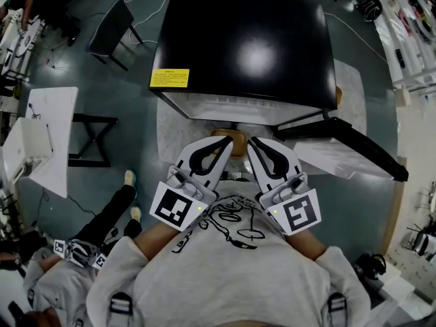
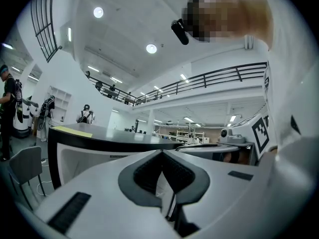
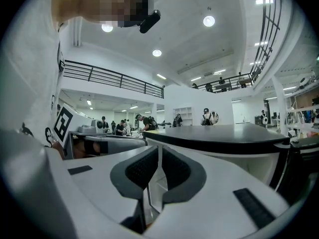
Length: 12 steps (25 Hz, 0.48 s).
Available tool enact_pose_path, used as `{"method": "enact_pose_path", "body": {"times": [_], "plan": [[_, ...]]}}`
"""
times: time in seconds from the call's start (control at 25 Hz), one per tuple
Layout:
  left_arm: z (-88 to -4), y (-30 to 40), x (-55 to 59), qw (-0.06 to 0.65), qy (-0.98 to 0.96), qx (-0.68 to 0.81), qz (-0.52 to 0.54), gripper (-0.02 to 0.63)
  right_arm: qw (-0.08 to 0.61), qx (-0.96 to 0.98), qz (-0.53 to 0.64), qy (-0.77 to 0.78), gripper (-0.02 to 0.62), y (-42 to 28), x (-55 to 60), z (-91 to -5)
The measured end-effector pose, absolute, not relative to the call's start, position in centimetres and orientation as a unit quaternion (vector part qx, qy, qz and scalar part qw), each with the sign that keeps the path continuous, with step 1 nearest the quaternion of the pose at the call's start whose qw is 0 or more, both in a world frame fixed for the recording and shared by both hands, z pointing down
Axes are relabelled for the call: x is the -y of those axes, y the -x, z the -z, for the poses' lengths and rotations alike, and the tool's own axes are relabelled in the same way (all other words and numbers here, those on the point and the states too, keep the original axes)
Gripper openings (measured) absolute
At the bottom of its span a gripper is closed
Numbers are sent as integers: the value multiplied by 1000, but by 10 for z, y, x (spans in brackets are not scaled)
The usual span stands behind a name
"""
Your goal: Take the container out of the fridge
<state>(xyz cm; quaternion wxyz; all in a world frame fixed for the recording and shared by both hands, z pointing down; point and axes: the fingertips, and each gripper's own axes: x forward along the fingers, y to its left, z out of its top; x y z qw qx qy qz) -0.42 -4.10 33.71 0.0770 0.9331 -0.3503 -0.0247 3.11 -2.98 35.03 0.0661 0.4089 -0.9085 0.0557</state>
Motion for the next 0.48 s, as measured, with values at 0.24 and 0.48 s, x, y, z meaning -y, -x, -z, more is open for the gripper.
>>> {"method": "enact_pose_path", "body": {"times": [0.24,0.48], "plan": [[-337,4,41,79,-933,351,27,15,67,908,-55,-410,44,-32,31,-351],[-337,5,41,79,-932,352,26,15,70,908,-54,-410,44,-32,31,-351]]}}
